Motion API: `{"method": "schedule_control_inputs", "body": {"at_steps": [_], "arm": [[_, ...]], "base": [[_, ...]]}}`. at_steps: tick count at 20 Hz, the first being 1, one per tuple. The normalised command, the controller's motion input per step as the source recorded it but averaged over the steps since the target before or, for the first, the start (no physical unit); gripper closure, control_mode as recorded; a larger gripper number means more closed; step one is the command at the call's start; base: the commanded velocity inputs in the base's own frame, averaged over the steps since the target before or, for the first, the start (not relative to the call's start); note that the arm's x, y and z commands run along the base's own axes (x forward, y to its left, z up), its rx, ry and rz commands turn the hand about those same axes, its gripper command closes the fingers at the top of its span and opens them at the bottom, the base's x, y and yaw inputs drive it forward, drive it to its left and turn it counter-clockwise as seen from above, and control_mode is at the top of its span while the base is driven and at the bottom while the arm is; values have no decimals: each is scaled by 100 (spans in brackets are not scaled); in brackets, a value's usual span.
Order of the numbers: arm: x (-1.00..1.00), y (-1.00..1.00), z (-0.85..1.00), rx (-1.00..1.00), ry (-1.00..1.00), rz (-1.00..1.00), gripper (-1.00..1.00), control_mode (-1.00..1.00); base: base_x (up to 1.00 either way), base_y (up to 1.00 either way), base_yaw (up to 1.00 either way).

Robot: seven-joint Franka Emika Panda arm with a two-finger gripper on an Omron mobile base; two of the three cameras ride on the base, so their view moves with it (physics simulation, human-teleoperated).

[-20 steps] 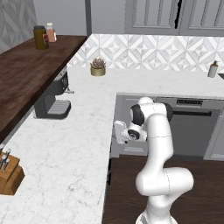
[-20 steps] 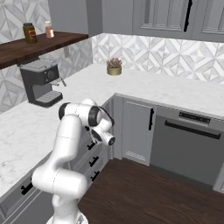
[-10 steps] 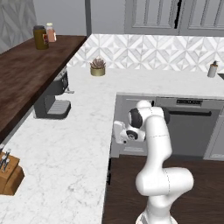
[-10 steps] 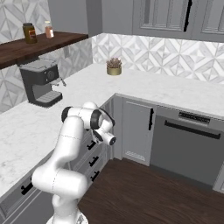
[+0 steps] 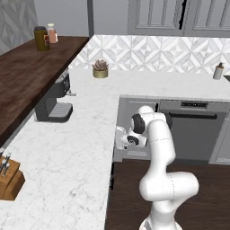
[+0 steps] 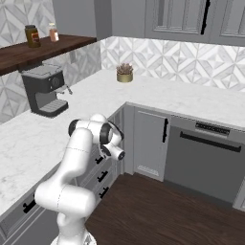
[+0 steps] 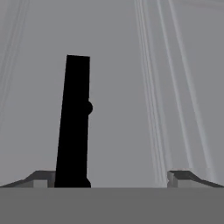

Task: Take a straw from the drawer in front and place it inside the glass cup on the dining counter.

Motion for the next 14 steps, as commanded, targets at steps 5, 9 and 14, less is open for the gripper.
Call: {"method": "schedule_control_inputs", "body": {"at_steps": [5,9,14], "arm": [[1,29,0,0,0,0,100,-100],[6,2,0,0,0,0,100,-100],[-2,-21,0,0,0,0,100,-100]], "base": [[0,0,0],[0,0,0],[0,0,0]]}}
